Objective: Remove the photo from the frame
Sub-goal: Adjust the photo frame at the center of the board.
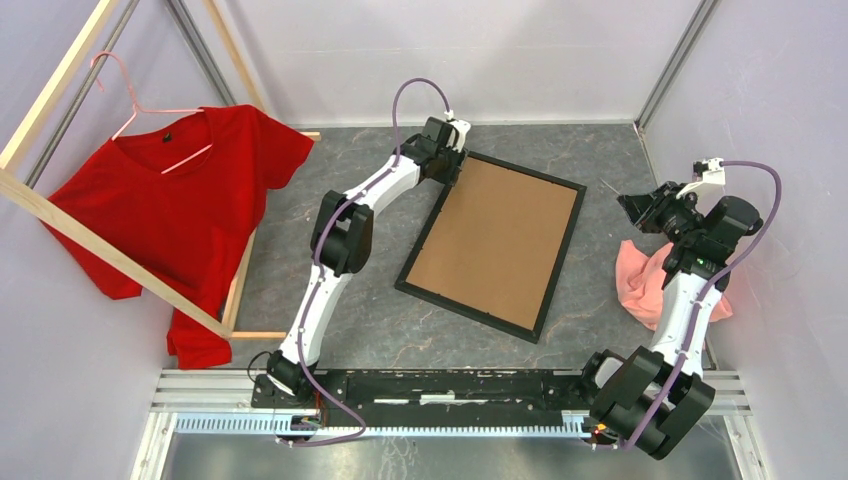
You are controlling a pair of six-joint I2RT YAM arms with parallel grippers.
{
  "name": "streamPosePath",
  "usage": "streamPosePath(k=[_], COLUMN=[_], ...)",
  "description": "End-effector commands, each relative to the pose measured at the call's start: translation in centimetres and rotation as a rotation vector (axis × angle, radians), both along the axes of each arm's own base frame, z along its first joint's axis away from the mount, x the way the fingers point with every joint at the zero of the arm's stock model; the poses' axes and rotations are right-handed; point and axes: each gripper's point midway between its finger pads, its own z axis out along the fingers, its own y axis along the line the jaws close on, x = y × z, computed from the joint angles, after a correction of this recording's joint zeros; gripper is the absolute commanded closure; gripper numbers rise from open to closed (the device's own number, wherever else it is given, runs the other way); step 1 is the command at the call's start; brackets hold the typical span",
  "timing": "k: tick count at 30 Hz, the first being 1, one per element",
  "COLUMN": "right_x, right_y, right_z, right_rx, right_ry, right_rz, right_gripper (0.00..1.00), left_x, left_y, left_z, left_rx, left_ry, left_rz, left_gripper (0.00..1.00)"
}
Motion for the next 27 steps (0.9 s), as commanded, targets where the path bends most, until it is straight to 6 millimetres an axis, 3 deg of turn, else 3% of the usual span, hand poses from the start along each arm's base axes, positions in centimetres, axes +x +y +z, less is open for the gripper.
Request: streamPosePath(k=[1, 6, 9, 13, 21, 27], right_x=[0.1, 0.0, -0.1, -0.1, 0.1, 0.5], right_y=[0.0, 0.1, 0.1, 0.3, 0.9, 2.5], right_z=[1.4, 1.6, 1.7, 1.8, 1.7, 1.4], right_rx=[-0.047, -0.049, -0.049, -0.045, -0.038, -0.027], right_ry=[-0.061, -0.066, -0.069, -0.07, -0.068, -0.058], right_rz=[0.006, 0.009, 0.009, 0.016, 0.032, 0.07], right_gripper=[1.0, 1.0, 1.0, 1.0, 1.0, 1.0], left_x=[0.7, 0.8, 0.8, 0.6, 0.4, -0.3], left_y=[-0.3, 1.3, 3.6, 7.3, 13.1, 13.5], left_z=[-0.5, -1.4, -2.3, -3.5, -3.3, -1.7], left_rx=[-0.019, 0.004, 0.012, -0.013, -0.062, -0.153], left_ry=[-0.005, 0.022, 0.069, 0.141, 0.195, 0.217], left_rz=[0.041, 0.145, 0.252, 0.38, 0.549, 0.58], left_gripper=[0.5, 0.64, 0.7, 0.7, 0.69, 0.69])
